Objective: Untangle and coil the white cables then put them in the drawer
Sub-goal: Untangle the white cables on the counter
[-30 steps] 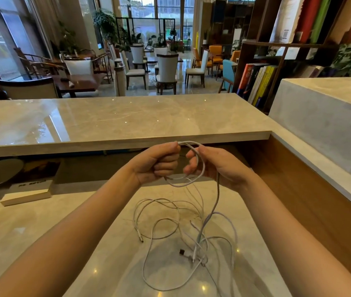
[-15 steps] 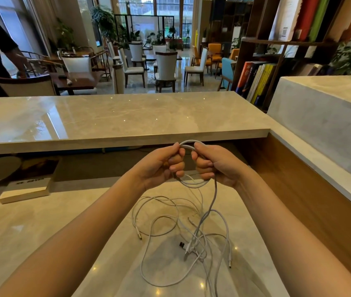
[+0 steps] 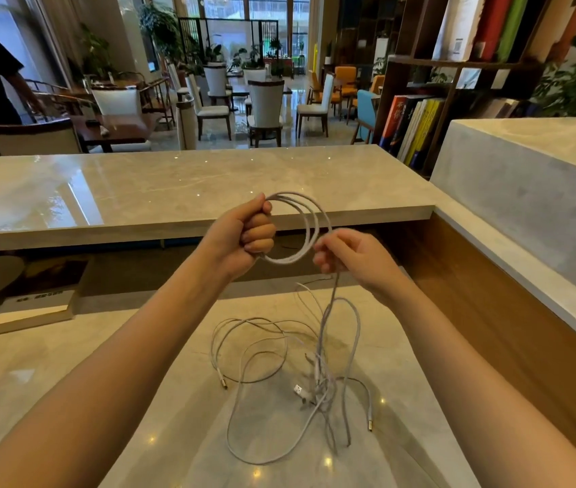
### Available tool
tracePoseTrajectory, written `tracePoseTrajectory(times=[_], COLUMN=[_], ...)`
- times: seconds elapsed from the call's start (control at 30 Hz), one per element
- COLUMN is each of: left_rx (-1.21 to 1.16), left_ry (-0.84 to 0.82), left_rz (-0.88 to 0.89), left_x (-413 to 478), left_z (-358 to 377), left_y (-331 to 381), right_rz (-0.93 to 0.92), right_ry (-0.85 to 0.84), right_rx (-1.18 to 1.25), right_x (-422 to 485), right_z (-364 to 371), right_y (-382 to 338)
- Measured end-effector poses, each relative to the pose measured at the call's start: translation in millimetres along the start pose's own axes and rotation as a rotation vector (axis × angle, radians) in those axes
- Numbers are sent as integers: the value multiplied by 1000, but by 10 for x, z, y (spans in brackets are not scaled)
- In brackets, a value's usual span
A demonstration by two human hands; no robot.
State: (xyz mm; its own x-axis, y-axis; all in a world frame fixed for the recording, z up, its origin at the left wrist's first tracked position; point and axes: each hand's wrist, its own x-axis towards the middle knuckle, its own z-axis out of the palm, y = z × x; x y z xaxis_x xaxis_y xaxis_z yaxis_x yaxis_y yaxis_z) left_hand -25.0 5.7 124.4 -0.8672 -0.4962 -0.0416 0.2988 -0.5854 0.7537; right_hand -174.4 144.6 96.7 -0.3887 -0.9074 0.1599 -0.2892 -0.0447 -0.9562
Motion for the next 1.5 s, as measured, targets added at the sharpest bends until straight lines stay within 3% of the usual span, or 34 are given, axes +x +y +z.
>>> tracePoseTrajectory(times=[0.13,0.23,0.33,0.4,0.47,0.67,0.77,0.9,1.03,1.17,1.33,1.5], left_rx=[16,-1,31,76,97,98,123,161,97,66,85,176], left_ry=[82,118,122,136,163,181,183,215,249,214,137,137], left_rz=[38,48,17,5,21,31,20,30,44,35,36,13], left_x=[-24,-33,0,21,27,34,49,123,159,164,219,229], left_z=[-70,-90,-98,-89,-83,-86,-70,-86,-191,-194,-64,9], left_y=[97,56,-23,-52,-38,31,32,23,42,61,43,3], right_rz=[67,152,209,184,171,169,231,233,251,346,555,280], right_ry=[-7,-69,160,335,359,23,-105,-183,-44,56,17,25], right_rx=[-10,-187,-362,-677,-900,-909,-1056,-681,-313,-432,-643,-513], right_x=[-151,-121,-34,5,24,-69,-100,-223,-368,-371,-459,-362], right_z=[-18,-2,-51,-115,-160,-212,-220,-269,-379,-383,-204,-82], right_y=[312,380,387,321,250,524,832,1057,1109,1373,1767,1491])
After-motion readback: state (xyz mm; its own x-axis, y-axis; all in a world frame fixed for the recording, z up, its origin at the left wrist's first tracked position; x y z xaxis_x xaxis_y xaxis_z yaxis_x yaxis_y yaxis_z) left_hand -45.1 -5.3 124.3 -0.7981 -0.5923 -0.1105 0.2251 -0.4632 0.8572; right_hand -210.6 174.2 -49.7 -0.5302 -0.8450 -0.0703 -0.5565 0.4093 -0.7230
